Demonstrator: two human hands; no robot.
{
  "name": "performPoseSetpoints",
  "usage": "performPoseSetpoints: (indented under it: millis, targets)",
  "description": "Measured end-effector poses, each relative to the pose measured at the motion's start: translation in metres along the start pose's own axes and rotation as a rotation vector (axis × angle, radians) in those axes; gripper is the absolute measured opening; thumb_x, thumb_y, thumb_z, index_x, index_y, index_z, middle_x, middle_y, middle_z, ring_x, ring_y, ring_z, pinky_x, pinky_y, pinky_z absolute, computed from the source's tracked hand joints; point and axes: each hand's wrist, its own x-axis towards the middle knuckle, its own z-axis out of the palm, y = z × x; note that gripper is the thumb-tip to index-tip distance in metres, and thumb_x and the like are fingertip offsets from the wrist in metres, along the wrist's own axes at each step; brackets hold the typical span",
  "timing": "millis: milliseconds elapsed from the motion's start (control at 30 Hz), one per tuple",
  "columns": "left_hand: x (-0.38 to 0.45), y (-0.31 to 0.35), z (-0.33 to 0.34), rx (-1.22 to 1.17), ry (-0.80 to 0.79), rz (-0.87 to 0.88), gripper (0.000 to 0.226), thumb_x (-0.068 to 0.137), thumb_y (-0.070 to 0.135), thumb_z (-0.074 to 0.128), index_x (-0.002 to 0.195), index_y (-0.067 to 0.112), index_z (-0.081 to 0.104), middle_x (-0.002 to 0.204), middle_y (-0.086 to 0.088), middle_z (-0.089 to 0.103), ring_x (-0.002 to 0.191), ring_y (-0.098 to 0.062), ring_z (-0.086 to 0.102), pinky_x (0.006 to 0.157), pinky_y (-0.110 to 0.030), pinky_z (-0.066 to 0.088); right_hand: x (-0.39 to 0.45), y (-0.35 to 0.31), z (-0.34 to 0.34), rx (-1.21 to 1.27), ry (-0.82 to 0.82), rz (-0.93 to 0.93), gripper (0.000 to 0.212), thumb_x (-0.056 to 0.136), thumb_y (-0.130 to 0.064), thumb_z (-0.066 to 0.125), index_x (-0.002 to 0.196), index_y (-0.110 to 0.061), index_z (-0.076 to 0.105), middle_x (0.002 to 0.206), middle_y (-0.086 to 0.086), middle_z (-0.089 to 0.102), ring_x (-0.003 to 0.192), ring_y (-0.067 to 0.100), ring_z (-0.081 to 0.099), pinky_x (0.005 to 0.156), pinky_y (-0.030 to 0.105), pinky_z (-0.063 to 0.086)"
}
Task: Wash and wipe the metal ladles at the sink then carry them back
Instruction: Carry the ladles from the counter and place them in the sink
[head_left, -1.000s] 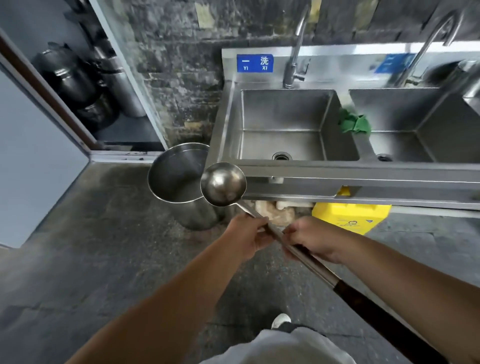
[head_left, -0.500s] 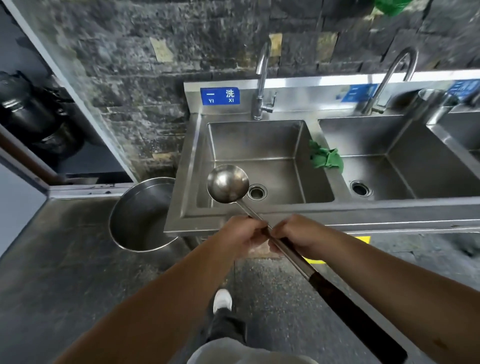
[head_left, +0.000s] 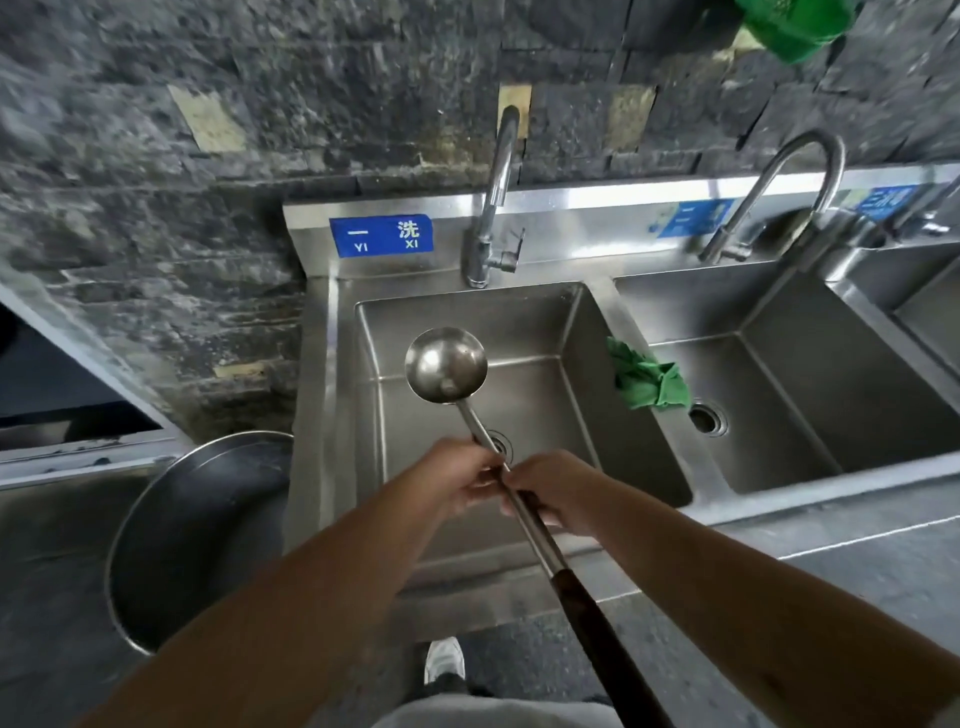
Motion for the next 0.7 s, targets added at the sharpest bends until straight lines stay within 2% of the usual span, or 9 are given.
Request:
performPoseSetpoints:
  millis: [100,167,267,333,400,533,700]
  targets:
    - [0.031,0.021,-0.010,0.095,-0.032,-0.025,0.018,0.089,-0.009,0.056,0.083,0.008,0.056,0.074,-0.009,0.061,0.064,-0.019,0.062,0.052,-0.029,0.058,0.031,-0.013,0.005,0.009,-0.005,0.031,0.014,0.095,-0.004,0.056,0.082,-0.005,0.062,0.072,0.012,0.066,0.064,0.017,0.066,0.062,0.024,0.057]
    - [0.042,0.028,-0.014,0.157,-0.040,-0.030,0.020,0.089,-0.009,0.055,0.083,0.010,0.054,0.074,-0.009,0.060,0.063,-0.018,0.060,0.055,-0.031,0.058,0.046,-0.014,0.010,0.008,-0.005,0.050,0.012,0.094,-0.008,0.058,0.084,-0.007,0.064,0.078,0.012,0.070,0.073,0.019,0.068,0.073,0.029,0.058]
    - [0.081,0.034,-0.021,0.227,-0.078,-0.055,0.019,0.090,-0.008,0.054,0.087,0.010,0.056,0.078,-0.009,0.061,0.066,-0.019,0.061,0.061,-0.031,0.058,0.089,-0.017,0.012,-0.010,0.027,0.100,0.007,0.091,-0.014,0.063,0.092,-0.009,0.068,0.097,0.015,0.074,0.093,0.023,0.072,0.086,0.035,0.058]
    - [0.104,0.035,-0.025,0.262,-0.094,-0.061,0.017,0.090,-0.006,0.054,0.095,0.010,0.057,0.080,-0.008,0.061,0.067,-0.017,0.062,0.053,-0.027,0.058,0.117,-0.016,0.011,-0.001,0.037,0.118,0.009,0.089,-0.016,0.067,0.095,-0.010,0.069,0.106,0.015,0.074,0.099,0.023,0.071,0.079,0.031,0.058]
    - [0.127,0.033,-0.029,0.269,-0.096,-0.070,0.017,0.091,-0.004,0.055,0.099,0.011,0.057,0.079,-0.006,0.061,0.065,-0.014,0.061,0.047,-0.021,0.053,0.141,-0.016,0.008,0.010,0.035,0.149,0.010,0.088,-0.016,0.068,0.094,-0.009,0.071,0.107,0.014,0.074,0.093,0.021,0.071,0.074,0.029,0.058]
    - [0.168,0.027,-0.036,0.305,-0.069,-0.103,0.016,0.091,-0.002,0.056,0.099,0.011,0.060,0.079,-0.005,0.063,0.060,-0.011,0.061,0.044,-0.017,0.048,0.178,-0.016,0.007,0.034,0.020,0.196,0.015,0.090,-0.013,0.067,0.102,-0.003,0.070,0.096,0.011,0.072,0.088,0.019,0.067,0.085,0.033,0.058]
    - [0.220,0.015,-0.056,0.340,-0.041,-0.122,0.019,0.091,0.003,0.060,0.110,0.006,0.061,0.089,-0.008,0.066,0.069,-0.014,0.065,0.052,-0.022,0.053,0.231,-0.009,0.014,0.086,-0.022,0.239,0.015,0.091,-0.010,0.064,0.105,-0.005,0.068,0.086,0.005,0.070,0.075,0.013,0.065,0.064,0.025,0.054]
